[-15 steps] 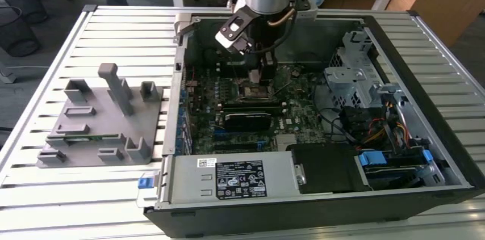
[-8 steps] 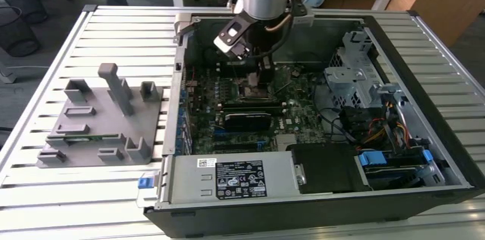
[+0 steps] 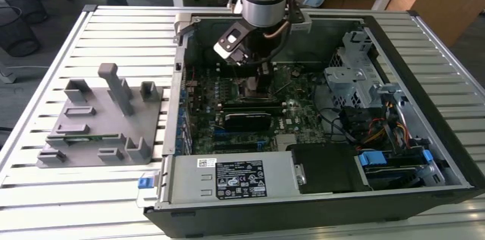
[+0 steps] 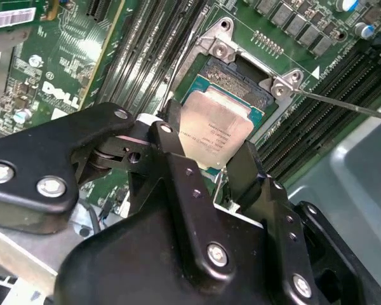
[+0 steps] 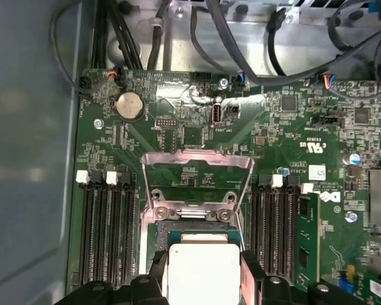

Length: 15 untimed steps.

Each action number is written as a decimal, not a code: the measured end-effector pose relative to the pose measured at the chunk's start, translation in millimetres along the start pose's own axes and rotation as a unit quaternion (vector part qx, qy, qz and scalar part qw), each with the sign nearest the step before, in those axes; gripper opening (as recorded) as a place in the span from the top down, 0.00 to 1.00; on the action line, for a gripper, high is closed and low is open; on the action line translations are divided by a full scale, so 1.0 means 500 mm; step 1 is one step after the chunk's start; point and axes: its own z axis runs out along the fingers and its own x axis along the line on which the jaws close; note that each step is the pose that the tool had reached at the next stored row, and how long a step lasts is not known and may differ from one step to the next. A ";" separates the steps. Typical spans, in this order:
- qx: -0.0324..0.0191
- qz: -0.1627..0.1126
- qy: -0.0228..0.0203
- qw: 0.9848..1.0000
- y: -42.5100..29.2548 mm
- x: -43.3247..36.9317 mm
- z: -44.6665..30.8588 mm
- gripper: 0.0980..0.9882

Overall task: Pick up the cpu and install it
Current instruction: 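Place the cpu into insertion slot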

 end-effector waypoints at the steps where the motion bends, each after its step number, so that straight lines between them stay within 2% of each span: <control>1: 0.000 0.000 0.000 1.000 -0.001 0.000 0.003 0.51; 3: 0.000 0.000 0.000 1.000 -0.006 0.000 0.009 0.51; 15: 0.000 0.006 0.000 1.000 -0.008 0.010 0.034 0.51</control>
